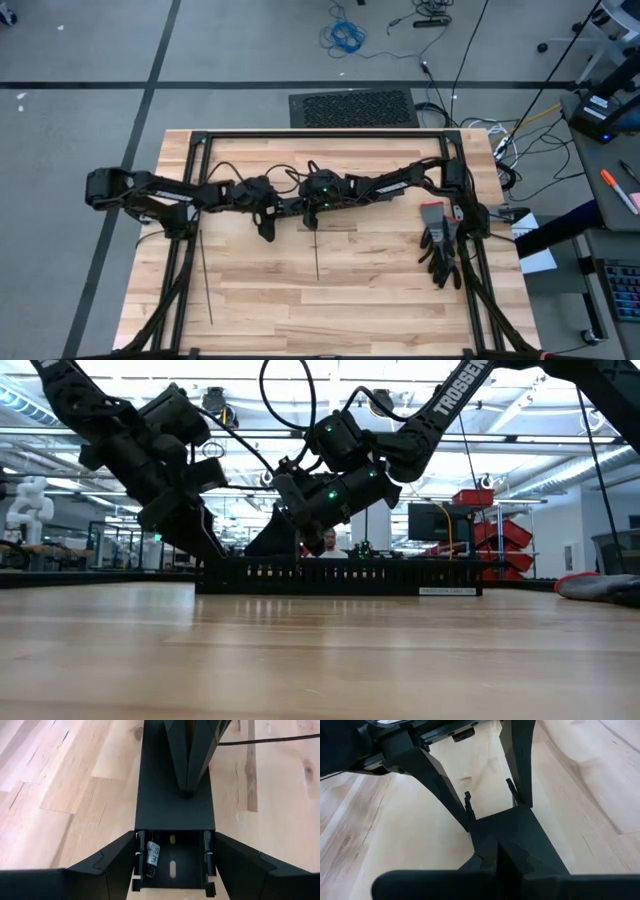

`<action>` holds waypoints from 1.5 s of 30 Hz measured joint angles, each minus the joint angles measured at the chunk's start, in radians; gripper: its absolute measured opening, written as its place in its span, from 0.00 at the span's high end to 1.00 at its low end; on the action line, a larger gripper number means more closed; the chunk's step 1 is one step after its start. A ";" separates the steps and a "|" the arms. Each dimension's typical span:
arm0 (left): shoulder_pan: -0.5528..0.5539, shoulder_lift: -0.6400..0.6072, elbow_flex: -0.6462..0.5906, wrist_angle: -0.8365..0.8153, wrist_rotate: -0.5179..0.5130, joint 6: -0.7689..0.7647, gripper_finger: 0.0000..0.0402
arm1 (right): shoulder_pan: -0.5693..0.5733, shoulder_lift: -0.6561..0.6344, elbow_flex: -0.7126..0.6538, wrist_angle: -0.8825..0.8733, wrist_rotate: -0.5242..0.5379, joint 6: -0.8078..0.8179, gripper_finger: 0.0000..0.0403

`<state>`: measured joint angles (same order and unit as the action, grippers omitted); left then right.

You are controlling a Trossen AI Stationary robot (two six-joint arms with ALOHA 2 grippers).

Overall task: Ziptie cables
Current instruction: Close the black cable duct with the cable duct cover

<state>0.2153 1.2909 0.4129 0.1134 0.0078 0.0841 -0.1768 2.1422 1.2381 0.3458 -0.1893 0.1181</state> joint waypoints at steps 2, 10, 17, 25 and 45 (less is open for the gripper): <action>0.000 0.000 0.007 -0.019 0.001 -0.007 0.38 | 0.000 0.000 0.000 0.000 0.000 0.000 1.00; 0.018 -0.001 0.097 -0.271 -0.007 -0.018 0.31 | 0.000 0.000 -0.001 0.010 0.000 0.000 1.00; 0.034 -0.001 0.099 -0.327 -0.006 -0.027 0.31 | -0.002 0.002 -0.003 0.040 -0.027 0.000 1.00; 0.034 -0.019 0.071 -0.293 -0.007 -0.039 0.31 | 0.000 0.003 -0.003 0.048 -0.081 -0.002 0.86; 0.065 -0.203 0.214 -0.662 -0.035 0.013 0.31 | 0.000 -0.175 -0.005 -0.060 -0.155 -0.076 0.65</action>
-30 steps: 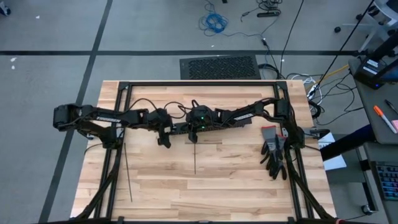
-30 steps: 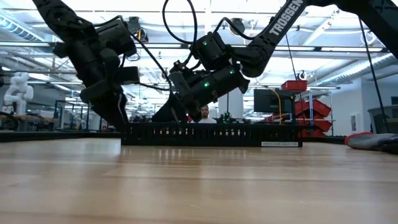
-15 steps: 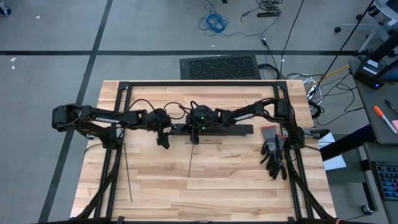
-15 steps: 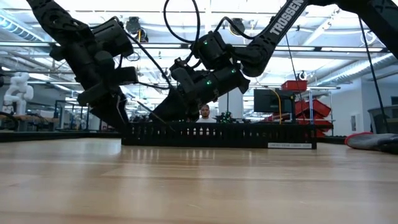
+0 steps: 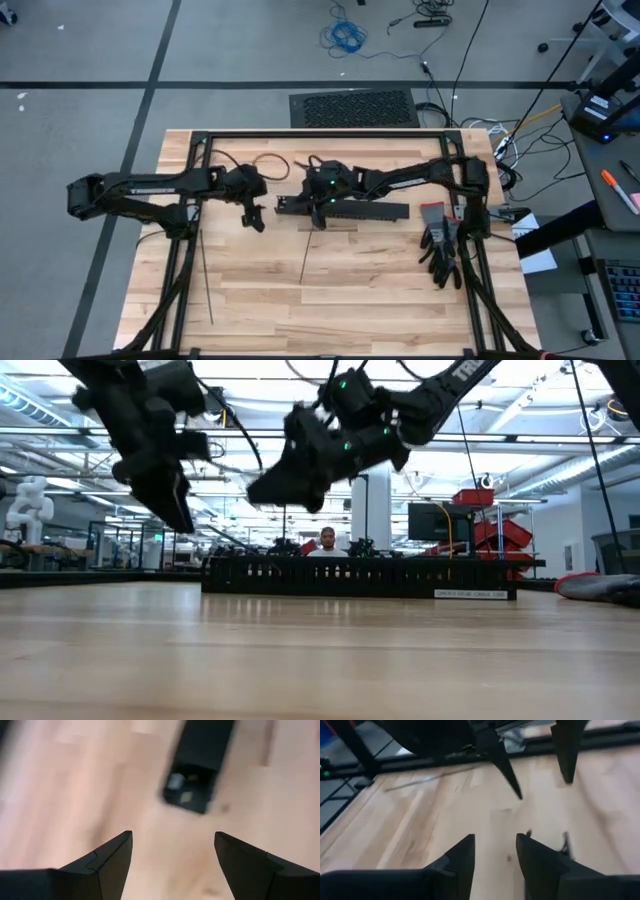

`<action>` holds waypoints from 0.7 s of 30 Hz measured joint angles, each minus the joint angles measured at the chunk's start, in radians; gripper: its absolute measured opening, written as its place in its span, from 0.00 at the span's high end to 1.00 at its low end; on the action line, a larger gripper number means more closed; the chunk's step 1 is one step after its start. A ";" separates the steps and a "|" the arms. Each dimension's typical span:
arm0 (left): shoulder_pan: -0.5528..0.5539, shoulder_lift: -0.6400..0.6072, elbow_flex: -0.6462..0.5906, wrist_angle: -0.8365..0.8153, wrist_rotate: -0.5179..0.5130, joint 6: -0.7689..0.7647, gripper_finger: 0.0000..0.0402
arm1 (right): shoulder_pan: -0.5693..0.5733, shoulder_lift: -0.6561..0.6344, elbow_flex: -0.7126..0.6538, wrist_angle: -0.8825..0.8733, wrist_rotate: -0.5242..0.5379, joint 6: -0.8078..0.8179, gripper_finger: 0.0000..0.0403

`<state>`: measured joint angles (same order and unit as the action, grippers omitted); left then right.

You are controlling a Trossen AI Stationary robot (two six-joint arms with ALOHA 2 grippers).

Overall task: Ziptie cables
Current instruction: Close the black cable duct with the cable duct cover

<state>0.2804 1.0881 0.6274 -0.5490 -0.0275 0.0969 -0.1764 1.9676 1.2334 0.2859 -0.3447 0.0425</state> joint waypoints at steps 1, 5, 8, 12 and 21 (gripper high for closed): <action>0.001 -0.029 0.014 -0.038 -0.040 0.006 0.31 | 0.000 -0.019 0.001 -0.006 0.011 0.001 0.65; 0.001 -0.144 0.042 -0.080 -0.099 0.014 0.31 | 0.013 -0.101 -0.012 -0.061 0.134 -0.027 0.65; 0.001 -0.208 0.040 -0.081 -0.100 0.025 0.31 | 0.055 -0.188 -0.085 -0.035 0.323 -0.082 0.67; 0.001 -0.235 0.038 -0.059 -0.100 0.091 0.31 | 0.120 -0.355 -0.260 0.103 0.567 -0.145 0.69; 0.002 -0.189 0.008 0.328 0.088 0.137 0.31 | 0.149 -0.582 -0.779 0.496 0.676 0.069 0.68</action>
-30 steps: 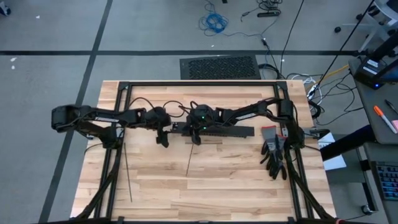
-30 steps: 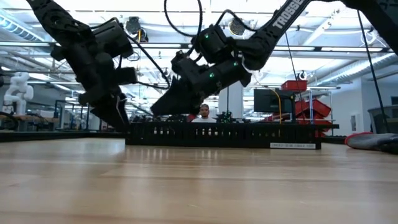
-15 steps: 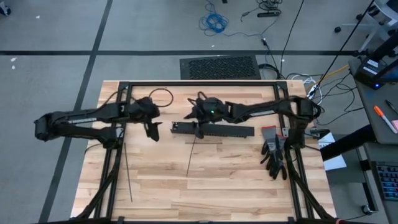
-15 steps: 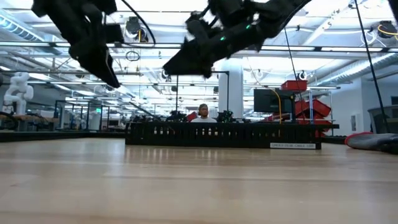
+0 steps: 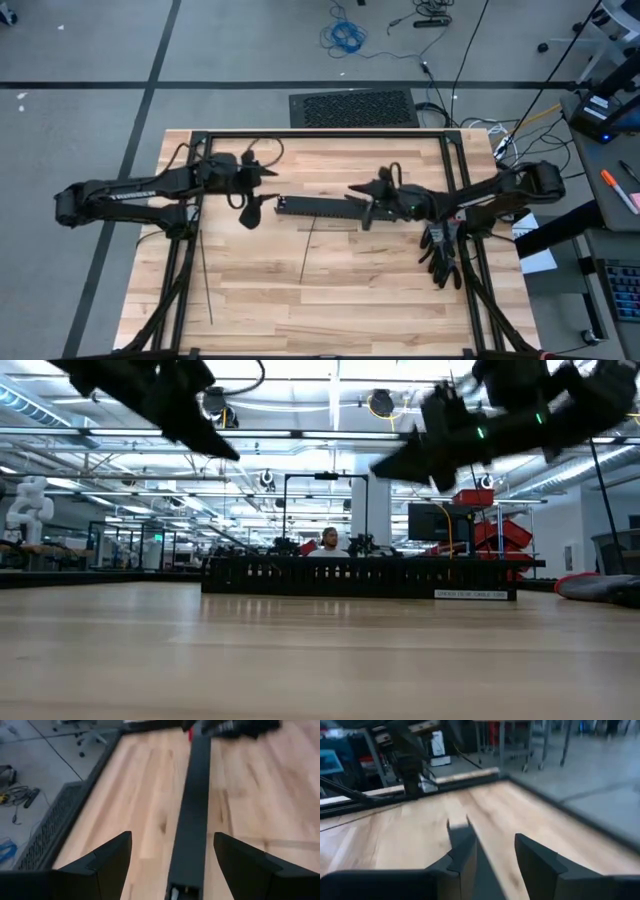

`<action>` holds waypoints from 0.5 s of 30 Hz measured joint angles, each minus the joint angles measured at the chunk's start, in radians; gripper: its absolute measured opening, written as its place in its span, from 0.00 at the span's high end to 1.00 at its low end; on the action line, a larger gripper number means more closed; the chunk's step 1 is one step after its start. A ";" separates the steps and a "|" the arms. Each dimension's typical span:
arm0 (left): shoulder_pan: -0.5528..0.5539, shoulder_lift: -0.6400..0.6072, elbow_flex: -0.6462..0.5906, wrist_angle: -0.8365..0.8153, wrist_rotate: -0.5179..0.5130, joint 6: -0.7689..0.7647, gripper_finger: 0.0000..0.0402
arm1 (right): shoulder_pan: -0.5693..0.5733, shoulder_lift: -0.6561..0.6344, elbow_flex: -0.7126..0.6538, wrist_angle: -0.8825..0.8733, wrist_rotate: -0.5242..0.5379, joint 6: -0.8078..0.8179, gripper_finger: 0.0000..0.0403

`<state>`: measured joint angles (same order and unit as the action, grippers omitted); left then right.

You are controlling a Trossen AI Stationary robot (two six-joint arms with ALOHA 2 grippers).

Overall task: Ziptie cables
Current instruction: Close the black cable duct with the cable duct cover

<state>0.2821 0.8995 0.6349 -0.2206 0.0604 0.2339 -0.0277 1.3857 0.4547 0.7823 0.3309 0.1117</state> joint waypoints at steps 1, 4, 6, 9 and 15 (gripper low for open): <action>0.004 0.007 -0.021 0.015 0.010 0.026 0.31 | 0.002 0.021 -0.038 0.050 -0.001 0.039 0.67; 0.043 0.031 -0.105 0.104 0.078 0.061 0.31 | 0.033 0.117 -0.092 0.237 -0.020 0.119 0.64; 0.088 0.036 -0.176 0.193 0.176 0.049 0.31 | 0.059 0.187 -0.083 0.346 -0.030 0.124 0.62; 0.172 0.036 -0.294 0.387 0.298 -0.001 0.31 | 0.084 0.276 -0.016 0.407 -0.088 0.114 0.59; 0.344 0.038 -0.419 0.546 0.510 -0.010 0.29 | 0.087 0.368 0.150 0.262 -0.151 0.113 0.53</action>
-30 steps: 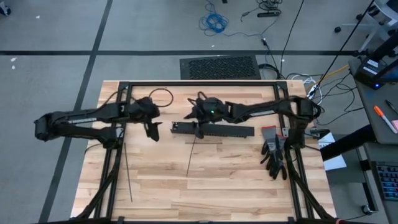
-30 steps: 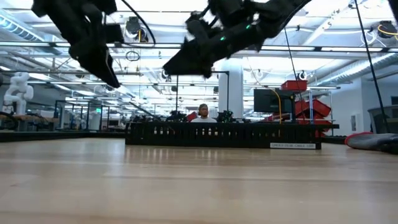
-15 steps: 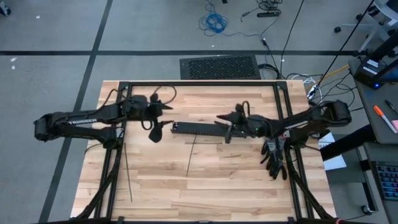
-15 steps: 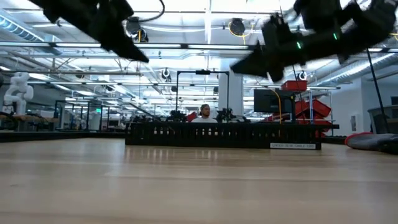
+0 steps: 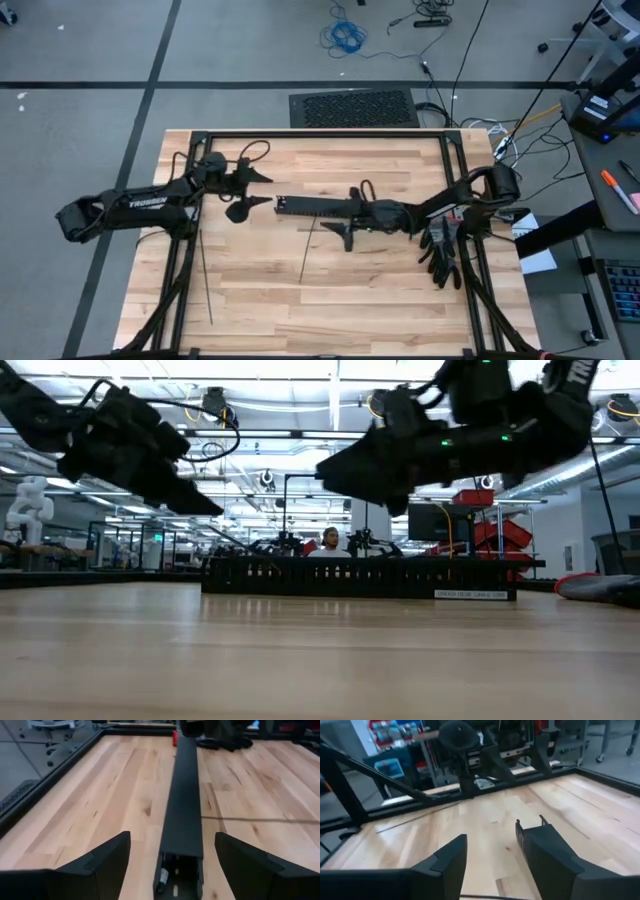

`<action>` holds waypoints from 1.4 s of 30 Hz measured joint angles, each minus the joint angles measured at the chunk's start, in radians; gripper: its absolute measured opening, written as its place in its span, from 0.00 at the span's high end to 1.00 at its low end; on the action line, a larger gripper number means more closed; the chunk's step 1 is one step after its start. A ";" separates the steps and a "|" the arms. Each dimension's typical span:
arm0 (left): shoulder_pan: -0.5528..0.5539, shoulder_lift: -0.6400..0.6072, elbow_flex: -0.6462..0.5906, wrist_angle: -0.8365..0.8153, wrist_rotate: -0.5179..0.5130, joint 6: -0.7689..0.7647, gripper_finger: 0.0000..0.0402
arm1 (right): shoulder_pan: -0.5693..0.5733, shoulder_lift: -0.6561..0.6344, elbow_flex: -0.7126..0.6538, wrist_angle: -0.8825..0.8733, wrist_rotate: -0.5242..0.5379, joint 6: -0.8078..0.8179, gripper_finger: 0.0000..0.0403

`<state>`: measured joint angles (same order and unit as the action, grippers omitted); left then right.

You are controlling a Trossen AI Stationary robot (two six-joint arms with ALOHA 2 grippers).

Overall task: Ziptie cables
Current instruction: Close the black cable duct with the cable duct cover

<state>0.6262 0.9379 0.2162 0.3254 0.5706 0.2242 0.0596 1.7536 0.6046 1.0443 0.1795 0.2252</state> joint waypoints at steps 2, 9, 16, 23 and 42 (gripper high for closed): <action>0.013 0.024 -0.010 0.007 0.023 0.047 0.26 | -0.007 0.009 0.042 -0.058 -0.003 0.002 0.51; -0.008 0.211 -0.018 0.123 0.000 0.094 0.15 | -0.028 0.009 0.167 -0.275 -0.028 0.006 0.48; -0.035 0.417 -0.003 0.270 -0.041 0.071 0.14 | -0.033 0.009 0.221 -0.368 -0.030 -0.038 0.48; -0.056 0.507 -0.001 0.369 -0.023 0.066 0.14 | -0.040 0.009 0.221 -0.417 -0.029 -0.028 0.48; -0.142 0.587 0.000 0.521 0.012 -0.100 0.14 | -0.059 0.009 0.221 -0.421 -0.055 0.003 0.48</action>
<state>0.4845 1.5249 0.2165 0.8459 0.5825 0.1242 0.0006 1.7622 0.8257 0.6236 0.1242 0.2279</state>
